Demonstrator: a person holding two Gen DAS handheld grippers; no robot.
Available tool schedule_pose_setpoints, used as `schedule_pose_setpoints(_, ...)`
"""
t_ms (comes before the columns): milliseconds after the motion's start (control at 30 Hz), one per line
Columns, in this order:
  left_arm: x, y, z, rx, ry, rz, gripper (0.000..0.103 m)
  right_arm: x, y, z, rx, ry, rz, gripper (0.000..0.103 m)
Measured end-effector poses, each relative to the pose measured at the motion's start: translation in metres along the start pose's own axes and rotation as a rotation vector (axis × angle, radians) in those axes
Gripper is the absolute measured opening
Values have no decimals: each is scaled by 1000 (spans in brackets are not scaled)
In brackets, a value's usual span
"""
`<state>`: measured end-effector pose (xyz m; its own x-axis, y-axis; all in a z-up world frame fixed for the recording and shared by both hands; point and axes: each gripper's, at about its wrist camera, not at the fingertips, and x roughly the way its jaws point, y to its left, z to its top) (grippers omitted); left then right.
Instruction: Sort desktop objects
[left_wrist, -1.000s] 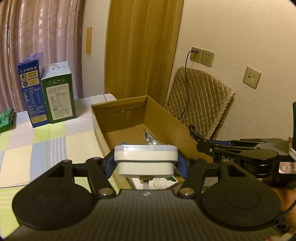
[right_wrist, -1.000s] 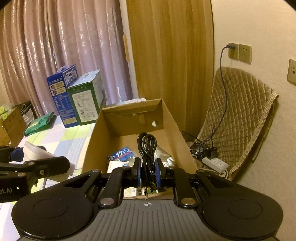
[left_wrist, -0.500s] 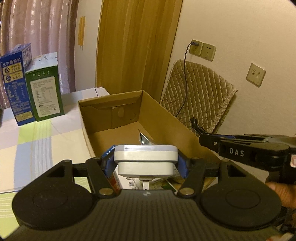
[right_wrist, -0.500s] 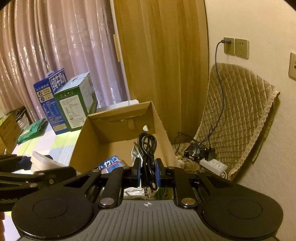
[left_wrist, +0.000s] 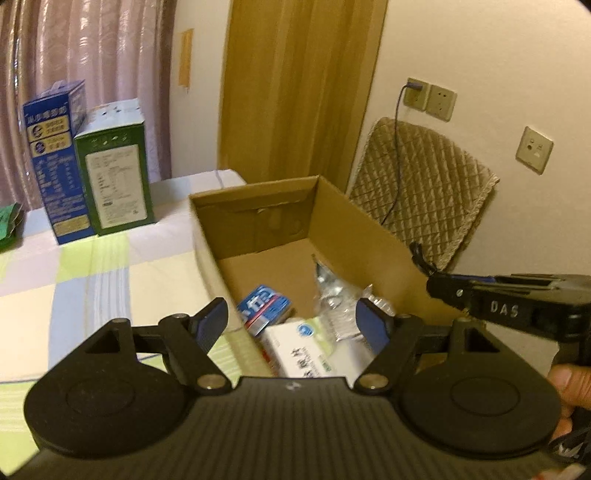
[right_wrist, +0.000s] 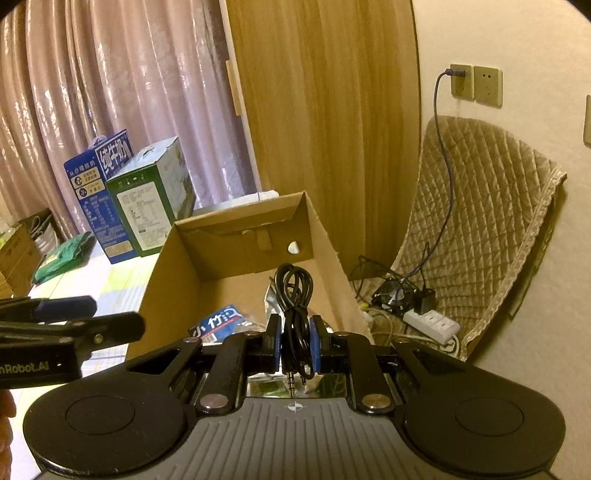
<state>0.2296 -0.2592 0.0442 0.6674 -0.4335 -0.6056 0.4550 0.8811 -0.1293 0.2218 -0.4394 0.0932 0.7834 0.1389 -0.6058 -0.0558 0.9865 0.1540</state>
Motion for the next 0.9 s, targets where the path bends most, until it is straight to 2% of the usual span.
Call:
schedule_pose_setpoints(200,-2,6,-11,-8,28,10,72,0,11,-1,-15,5,19,12)
schedule_pose_setpoints(500,-5,7,-13,-11,29,10,72,0,20,4,-32,-1,29,12)
schedule_pose_setpoints(633,-5,9,-13,-16,28,6,74,1,22,6,-36,-4,31,12)
schedule_pose_setpoints(733,-7,10,-15,-17,29,3,79,4,22,8,-38,-1,42,12)
schedule_pose_setpoints(767,-8,10,-16,-20,29,0,81,5,22,8,-35,6,48,15)
schedule_pose_setpoints(833,-9,12,-17,-26,33,-3,82,5,20,7,-22,5,52,34)
schedule_pose_setpoints(867,-11,13,-19,-31,34,-4,84,5,18,6,-20,3,51,53)
schedule_pose_setpoints(900,-12,14,-20,-38,36,-5,85,3,17,4,-20,-2,46,61)
